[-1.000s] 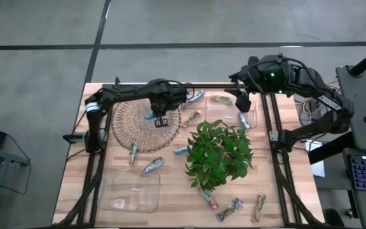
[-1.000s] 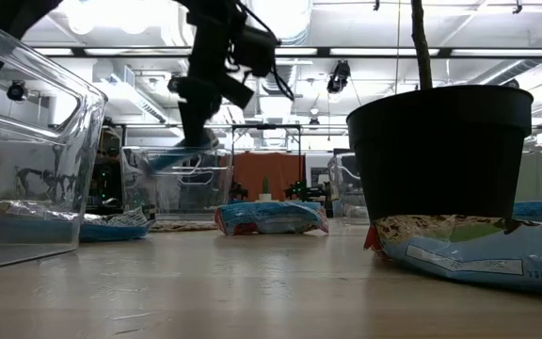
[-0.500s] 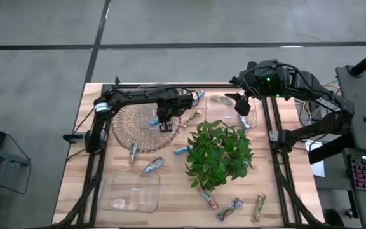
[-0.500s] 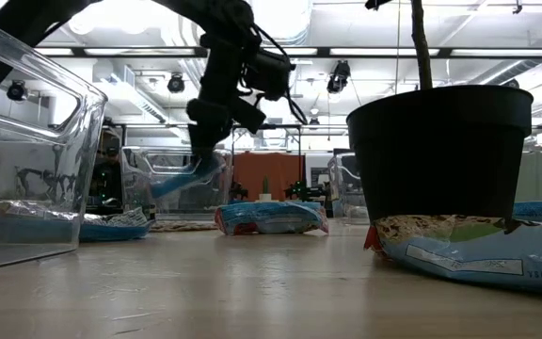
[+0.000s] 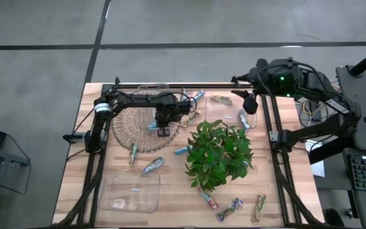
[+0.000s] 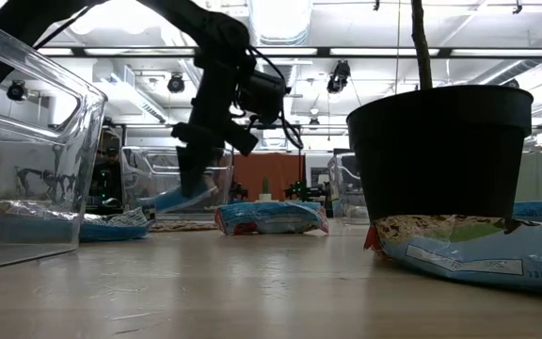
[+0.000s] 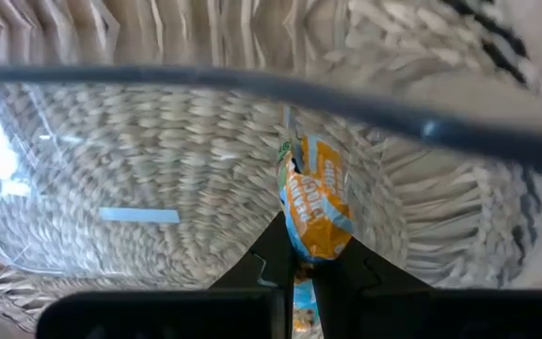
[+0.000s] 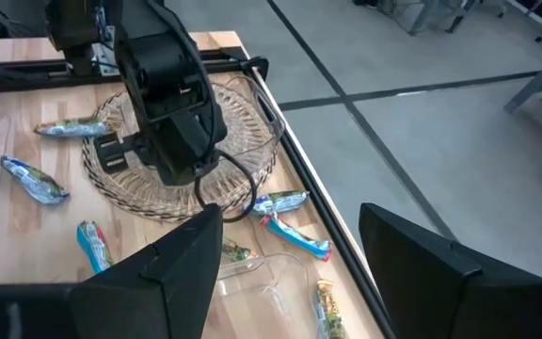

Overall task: Pick and place Granola Bars by type
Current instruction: Put the middle right yellow granola bar into the top left transparent bin, then put the top red granola bar into the top right transparent bin

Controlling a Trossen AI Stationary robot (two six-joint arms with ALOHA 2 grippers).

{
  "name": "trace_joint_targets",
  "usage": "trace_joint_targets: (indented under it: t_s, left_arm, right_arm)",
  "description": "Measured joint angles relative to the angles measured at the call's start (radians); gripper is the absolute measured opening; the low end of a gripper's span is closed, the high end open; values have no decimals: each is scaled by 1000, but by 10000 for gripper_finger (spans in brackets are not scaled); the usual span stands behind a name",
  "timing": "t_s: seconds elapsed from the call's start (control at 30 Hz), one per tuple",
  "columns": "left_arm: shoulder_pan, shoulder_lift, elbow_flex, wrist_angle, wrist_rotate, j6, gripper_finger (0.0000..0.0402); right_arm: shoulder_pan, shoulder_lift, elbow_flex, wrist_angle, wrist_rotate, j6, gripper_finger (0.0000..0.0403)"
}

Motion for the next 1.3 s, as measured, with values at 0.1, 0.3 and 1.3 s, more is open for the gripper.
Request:
trace_joint_targets:
  t_s: [0.1,0.3,1.3]
  left_arm:
    - [0,0,-2,3,6,-3,13]
    - [0,-5,-1,8,16,-4,53]
    - [98,-199,98,-1,-20,-4,167]
  right_arm:
    - [0,-3,0,0,0,2,238]
    - [0,-3,0,0,0,2,242]
    - [1,-3,-9,0,-1,26,235]
